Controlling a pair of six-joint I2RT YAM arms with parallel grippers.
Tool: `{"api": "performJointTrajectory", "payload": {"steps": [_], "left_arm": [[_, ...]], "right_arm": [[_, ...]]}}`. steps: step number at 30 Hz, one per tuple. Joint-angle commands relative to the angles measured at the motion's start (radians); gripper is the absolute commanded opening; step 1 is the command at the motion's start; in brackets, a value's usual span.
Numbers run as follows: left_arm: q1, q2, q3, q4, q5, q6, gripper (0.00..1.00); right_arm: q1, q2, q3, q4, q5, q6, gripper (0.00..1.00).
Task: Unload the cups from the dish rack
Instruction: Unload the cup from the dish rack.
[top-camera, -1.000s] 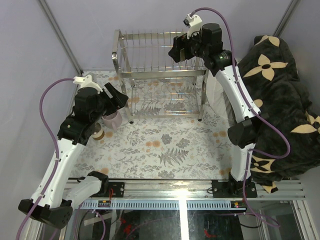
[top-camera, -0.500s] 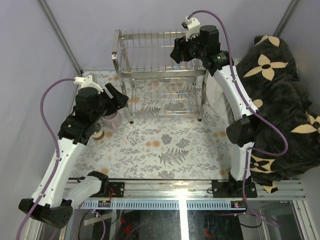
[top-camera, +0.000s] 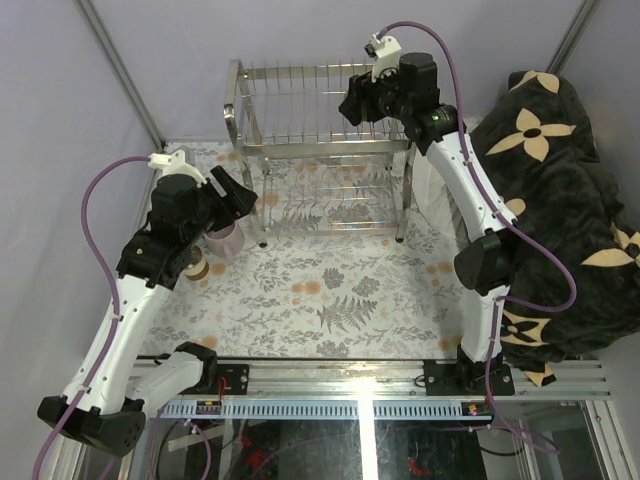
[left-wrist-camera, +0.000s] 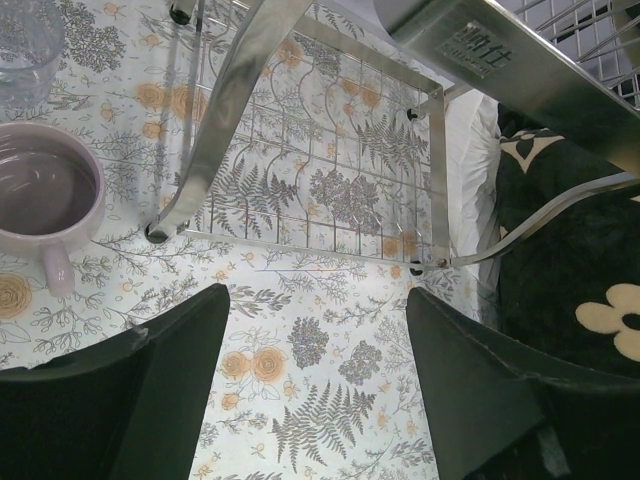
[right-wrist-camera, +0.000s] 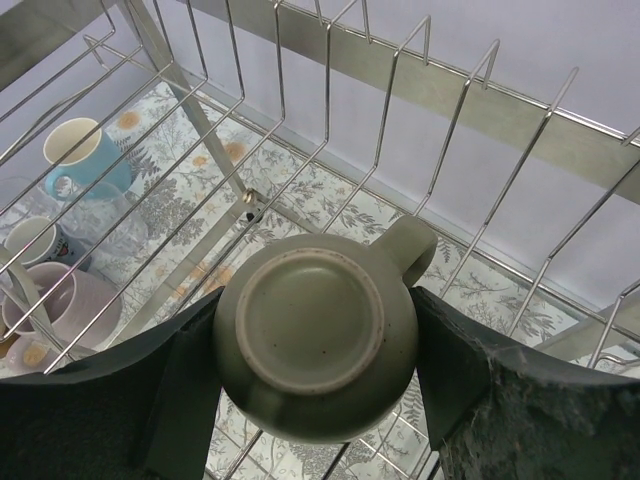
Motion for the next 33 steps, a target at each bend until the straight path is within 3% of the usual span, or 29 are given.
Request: {"api": "performJointTrajectory", "payload": {"steps": [1,23,29,33], "left_arm": [[-0.003,0.008,-0.002,0.054,0.004,0.008,0.72],[-0.003,0.028,0.015,0.066,0.001,0.009,0.72],[-0.003,0.031,0.021,0.066,-0.005,0.012,0.72],[-0.003,0.035,0.027,0.065,-0.003,0.015,0.72]], "right_arm": [[-0.004,-0.085,-0.023,0.127,-0.001,0.026,0.00],[-0.006,-0.134,-0.016,0.280,-0.015,0.099,0.00],[-0.026,-0.188,-0.083,0.396,-0.062,0.203,0.00],[-0.065,-0.199,-0.086,0.479,-0.152,0.354,0.00]]}}
